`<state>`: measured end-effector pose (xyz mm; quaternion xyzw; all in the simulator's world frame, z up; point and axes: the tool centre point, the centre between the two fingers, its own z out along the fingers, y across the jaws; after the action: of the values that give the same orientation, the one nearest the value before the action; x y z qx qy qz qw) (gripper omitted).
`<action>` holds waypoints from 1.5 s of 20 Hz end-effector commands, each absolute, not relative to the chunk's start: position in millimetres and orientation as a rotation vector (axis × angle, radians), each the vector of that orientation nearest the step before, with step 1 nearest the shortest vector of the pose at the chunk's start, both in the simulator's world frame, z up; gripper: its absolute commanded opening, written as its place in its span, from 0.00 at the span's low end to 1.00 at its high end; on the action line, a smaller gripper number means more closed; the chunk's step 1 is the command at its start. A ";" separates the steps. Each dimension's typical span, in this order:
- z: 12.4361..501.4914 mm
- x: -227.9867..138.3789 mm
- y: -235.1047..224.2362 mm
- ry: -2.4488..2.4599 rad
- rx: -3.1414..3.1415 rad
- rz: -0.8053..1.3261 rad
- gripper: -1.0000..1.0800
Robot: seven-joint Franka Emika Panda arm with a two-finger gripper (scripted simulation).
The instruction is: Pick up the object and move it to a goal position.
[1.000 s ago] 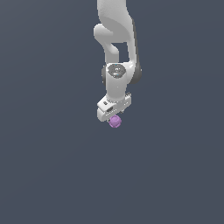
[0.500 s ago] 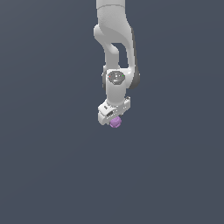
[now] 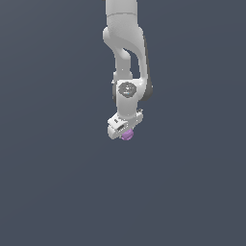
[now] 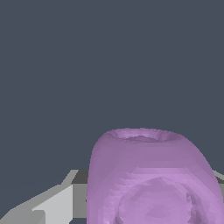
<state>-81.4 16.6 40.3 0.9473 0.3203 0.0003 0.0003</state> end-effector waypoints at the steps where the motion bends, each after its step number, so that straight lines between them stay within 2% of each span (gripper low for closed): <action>1: 39.4 -81.7 17.2 1.008 2.976 0.000 0.00; 16: 57.9 -80.3 6.4 1.006 2.975 0.002 0.00; 23: 102.9 -77.3 -18.9 1.008 2.976 0.001 0.00; 30: 170.9 -72.2 -56.8 1.009 2.977 0.002 0.00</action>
<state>-73.0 -48.1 154.8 0.9471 0.3209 0.0005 -0.0005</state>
